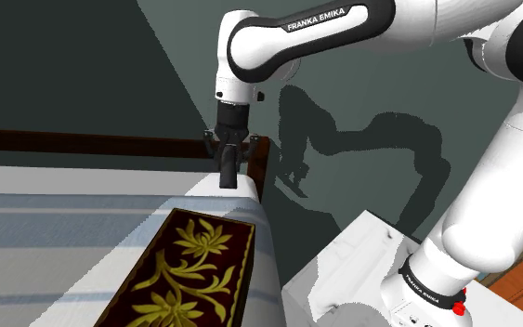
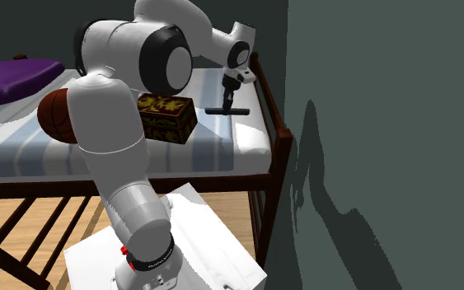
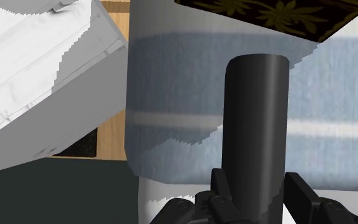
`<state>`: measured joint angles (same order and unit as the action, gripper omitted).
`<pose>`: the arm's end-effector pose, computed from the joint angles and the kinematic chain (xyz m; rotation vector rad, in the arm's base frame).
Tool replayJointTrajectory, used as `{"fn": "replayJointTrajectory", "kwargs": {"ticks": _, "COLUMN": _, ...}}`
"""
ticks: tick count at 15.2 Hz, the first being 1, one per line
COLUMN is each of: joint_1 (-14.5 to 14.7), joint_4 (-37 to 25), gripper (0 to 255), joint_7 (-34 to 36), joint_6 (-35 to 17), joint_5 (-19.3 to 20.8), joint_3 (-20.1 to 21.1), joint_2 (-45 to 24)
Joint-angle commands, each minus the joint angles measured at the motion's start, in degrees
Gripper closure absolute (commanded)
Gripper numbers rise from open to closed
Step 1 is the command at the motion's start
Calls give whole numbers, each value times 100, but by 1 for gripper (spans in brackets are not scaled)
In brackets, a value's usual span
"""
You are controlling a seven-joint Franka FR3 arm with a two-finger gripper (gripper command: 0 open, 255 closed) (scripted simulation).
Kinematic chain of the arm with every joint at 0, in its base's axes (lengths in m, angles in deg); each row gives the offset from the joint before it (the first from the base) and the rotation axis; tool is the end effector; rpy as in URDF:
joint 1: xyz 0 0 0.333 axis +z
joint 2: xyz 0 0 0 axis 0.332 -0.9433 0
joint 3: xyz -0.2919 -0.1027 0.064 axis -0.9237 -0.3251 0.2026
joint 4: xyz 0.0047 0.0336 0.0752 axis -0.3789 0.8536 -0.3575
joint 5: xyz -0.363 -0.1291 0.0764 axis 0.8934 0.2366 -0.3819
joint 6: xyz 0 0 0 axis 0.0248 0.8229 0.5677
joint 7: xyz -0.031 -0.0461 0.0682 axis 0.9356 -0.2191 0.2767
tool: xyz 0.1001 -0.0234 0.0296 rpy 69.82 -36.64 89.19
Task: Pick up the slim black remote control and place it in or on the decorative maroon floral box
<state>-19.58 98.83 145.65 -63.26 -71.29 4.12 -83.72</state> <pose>0.5126 0.2512 0.4387 -2.8705 0.9508 0.3093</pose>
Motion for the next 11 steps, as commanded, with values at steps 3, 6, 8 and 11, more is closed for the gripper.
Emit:
{"fn": "replayJointTrajectory", "kwargs": {"ticks": 3, "joint_1": -10, "joint_4": -250, "gripper": 255, "joint_7": 41, "joint_6": 316, "joint_5": -12, "joint_3": -2, "joint_2": 72}}
{"fn": "replayJointTrajectory", "kwargs": {"ticks": 6, "joint_1": -17, "joint_4": -427, "gripper": 255, "joint_7": 67, "joint_6": 536, "joint_5": -21, "joint_3": -5, "joint_2": 121}}
{"fn": "replayJointTrajectory", "kwargs": {"ticks": 8, "joint_1": -22, "joint_4": -552, "gripper": 255, "joint_7": 87, "joint_6": 683, "joint_5": -24, "joint_3": -7, "joint_2": 147}}
{"fn": "replayJointTrajectory", "kwargs": {"ticks": 11, "joint_1": -27, "joint_4": -749, "gripper": 255, "joint_7": 120, "joint_6": 905, "joint_5": -27, "joint_3": -9, "joint_2": 176}}
